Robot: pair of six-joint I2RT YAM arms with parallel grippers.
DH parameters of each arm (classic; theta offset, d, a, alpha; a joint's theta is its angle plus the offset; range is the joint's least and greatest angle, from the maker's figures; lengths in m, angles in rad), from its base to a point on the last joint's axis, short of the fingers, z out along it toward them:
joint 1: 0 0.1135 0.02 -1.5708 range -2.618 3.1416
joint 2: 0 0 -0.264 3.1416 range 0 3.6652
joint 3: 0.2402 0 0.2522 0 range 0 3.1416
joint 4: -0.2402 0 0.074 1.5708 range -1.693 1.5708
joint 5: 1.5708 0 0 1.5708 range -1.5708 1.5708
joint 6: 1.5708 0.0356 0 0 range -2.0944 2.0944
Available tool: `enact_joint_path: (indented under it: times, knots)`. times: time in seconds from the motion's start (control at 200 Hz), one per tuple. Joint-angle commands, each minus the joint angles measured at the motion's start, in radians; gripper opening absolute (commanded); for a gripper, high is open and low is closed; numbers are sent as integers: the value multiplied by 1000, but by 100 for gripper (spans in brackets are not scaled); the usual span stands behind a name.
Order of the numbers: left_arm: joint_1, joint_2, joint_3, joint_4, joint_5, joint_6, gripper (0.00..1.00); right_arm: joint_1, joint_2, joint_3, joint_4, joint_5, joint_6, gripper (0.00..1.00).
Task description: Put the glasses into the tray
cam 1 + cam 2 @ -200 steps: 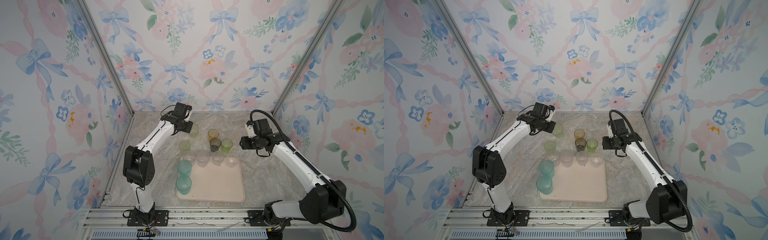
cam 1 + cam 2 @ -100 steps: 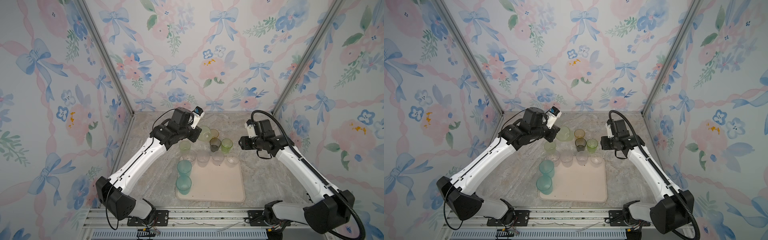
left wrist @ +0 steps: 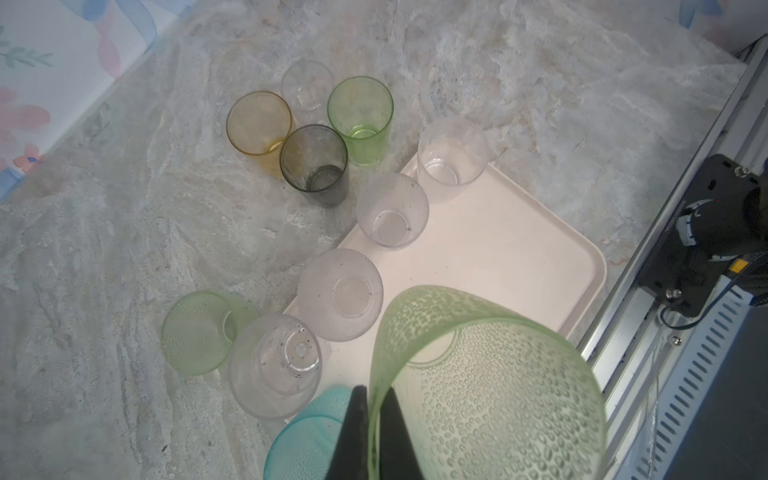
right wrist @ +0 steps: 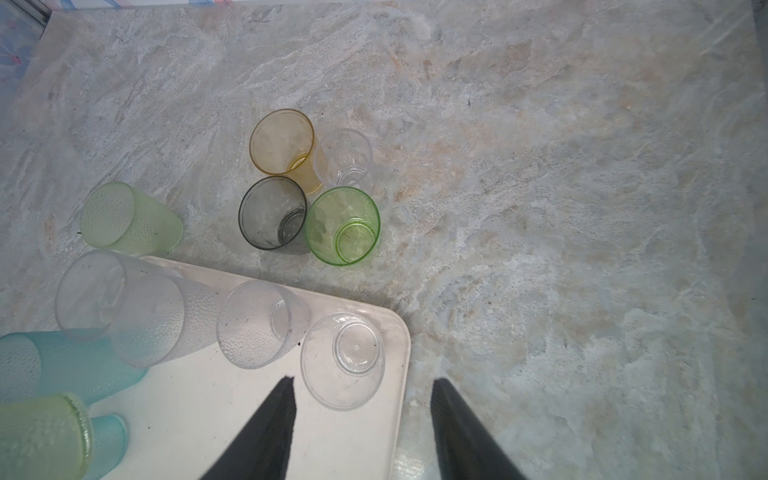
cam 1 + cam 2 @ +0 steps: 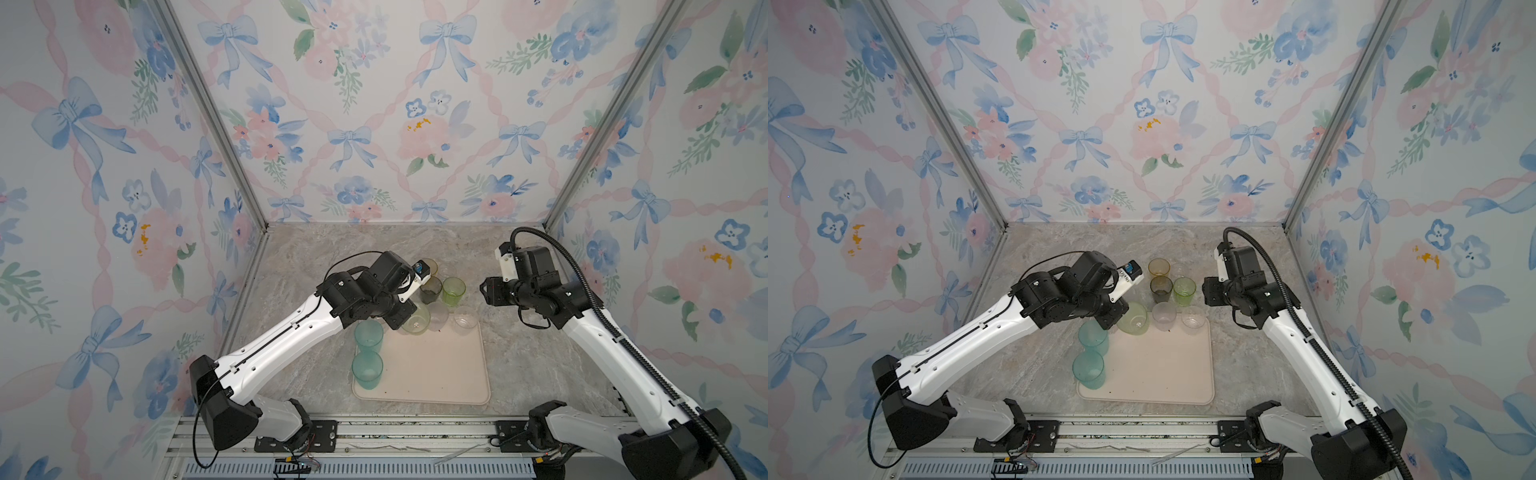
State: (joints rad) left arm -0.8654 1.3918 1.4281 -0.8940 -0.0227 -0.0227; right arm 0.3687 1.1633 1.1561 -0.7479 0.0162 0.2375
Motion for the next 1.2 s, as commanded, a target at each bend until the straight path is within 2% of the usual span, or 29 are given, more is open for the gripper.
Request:
enact_joint_path:
  times: [0.0, 0.185, 0.555, 1.196]
  knots:
    - [-12, 27, -43, -33, -39, -48, 0, 16, -22, -19, -12, 16, 16, 56]
    - [-12, 74, -86, -25, -14, -84, 0, 18, -27, -32, 1, 8, 19, 56]
    - [2, 188, -106, -6, -11, -82, 0, 19, -37, -57, 4, 17, 13, 56]
    - [52, 180, -206, 89, 22, -88, 0, 19, -3, -42, -10, 27, 3, 56]
